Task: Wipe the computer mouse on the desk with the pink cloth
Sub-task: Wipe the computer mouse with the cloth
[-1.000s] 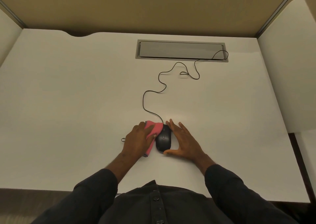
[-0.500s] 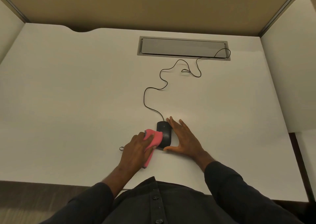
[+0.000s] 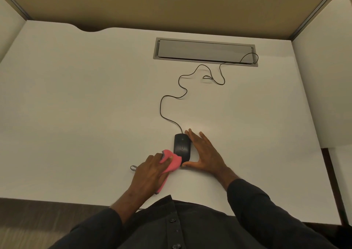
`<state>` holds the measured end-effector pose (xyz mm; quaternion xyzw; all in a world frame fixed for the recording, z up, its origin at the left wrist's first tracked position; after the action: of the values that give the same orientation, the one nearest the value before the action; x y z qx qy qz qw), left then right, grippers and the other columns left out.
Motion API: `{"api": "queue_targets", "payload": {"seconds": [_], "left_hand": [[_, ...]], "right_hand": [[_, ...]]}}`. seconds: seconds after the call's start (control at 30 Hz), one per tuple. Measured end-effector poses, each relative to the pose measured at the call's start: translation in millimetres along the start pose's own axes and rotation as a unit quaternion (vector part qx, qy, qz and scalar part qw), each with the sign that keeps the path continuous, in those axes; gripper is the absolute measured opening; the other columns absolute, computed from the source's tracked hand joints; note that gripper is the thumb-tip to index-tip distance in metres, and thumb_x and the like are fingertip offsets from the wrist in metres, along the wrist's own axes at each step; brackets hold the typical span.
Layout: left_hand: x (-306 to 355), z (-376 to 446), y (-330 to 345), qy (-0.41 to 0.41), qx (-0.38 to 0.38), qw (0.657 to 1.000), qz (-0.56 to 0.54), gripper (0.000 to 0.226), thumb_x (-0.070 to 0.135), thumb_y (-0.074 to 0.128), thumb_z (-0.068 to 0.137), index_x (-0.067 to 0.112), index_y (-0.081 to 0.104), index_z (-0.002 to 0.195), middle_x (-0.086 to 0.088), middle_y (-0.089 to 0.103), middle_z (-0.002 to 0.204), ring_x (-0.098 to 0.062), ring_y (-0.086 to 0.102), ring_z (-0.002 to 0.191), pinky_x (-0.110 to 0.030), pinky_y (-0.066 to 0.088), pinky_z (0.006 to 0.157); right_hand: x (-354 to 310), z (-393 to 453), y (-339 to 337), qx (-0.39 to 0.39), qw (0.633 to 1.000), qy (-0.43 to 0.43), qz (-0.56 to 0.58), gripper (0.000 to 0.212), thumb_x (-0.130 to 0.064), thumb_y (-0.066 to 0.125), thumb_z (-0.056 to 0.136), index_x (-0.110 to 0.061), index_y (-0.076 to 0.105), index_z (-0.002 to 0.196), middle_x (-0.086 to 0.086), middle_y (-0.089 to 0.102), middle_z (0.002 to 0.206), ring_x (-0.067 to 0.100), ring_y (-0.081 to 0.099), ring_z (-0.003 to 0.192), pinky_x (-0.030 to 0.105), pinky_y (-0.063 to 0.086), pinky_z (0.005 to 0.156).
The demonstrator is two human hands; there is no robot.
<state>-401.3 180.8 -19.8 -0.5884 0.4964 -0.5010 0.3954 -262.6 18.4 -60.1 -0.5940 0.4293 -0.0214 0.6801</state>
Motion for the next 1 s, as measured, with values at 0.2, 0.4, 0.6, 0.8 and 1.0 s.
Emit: {"api": "queue_targets", "payload": {"seconds": [0.2,0.4,0.6,0.8,1.0], "left_hand": [[-0.7,-3.7,6.0,0.007,0.023,0.999,-0.023,0.067,0.031,0.096,0.052,0.015,0.073,0.112,-0.012,0.071,0.098,-0.023,0.067,0.067,-0.031,0.056,0.048],[1.0,-5.6,3.0,-0.001,0.042,0.999,-0.028,0.066,0.026,0.094,0.057,0.017,0.072,0.118,-0.016,0.070,0.106,-0.027,0.068,0.074,-0.033,0.057,0.054],[7.5,5.7,-5.5,0.008,0.063,0.997,-0.035,0.061,0.027,0.091,0.063,0.018,0.070,0.120,-0.014,0.069,0.107,-0.027,0.066,0.075,-0.033,0.057,0.054],[7.6,14.1,-4.4,0.030,0.067,0.997,-0.034,0.060,0.033,0.086,0.070,0.021,0.063,0.124,-0.012,0.065,0.108,-0.026,0.062,0.074,-0.033,0.055,0.052],[15.0,23.0,-8.2,0.032,0.057,0.997,-0.031,0.069,0.030,0.088,0.066,0.021,0.053,0.125,-0.010,0.063,0.106,-0.026,0.061,0.075,-0.036,0.056,0.051]], "right_hand": [[1.2,-0.4,0.5,0.011,1.000,-0.003,0.003,0.118,-0.080,0.060,0.072,-0.019,0.005,0.156,-0.021,0.002,0.161,-0.004,-0.004,0.146,0.019,-0.004,0.118],[1.7,-0.3,-0.4,0.026,1.000,-0.005,0.010,0.117,-0.079,0.061,0.072,-0.020,0.006,0.156,-0.024,-0.001,0.160,-0.006,-0.006,0.145,0.017,-0.006,0.117],[3.7,-1.0,2.2,0.017,1.000,0.005,0.019,0.115,-0.079,0.061,0.073,-0.021,0.007,0.156,-0.019,0.007,0.161,-0.003,0.003,0.146,0.023,0.000,0.120],[4.2,0.0,3.9,0.009,1.000,0.004,0.019,0.113,-0.077,0.062,0.074,-0.021,0.009,0.156,-0.013,0.015,0.162,0.001,0.015,0.146,0.034,0.008,0.122],[5.5,0.6,4.6,0.008,1.000,0.000,0.016,0.110,-0.074,0.062,0.076,-0.022,0.008,0.156,-0.009,0.015,0.162,0.003,0.016,0.147,0.036,0.010,0.122]]}}
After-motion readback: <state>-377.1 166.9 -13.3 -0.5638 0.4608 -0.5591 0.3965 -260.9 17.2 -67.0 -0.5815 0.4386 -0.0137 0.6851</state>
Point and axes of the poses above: each hand's wrist, its own z-axis towards the middle knuckle, its own y-axis out of the palm, x = y × z, the point moved 4 cm from there along z, towards the middle knuckle
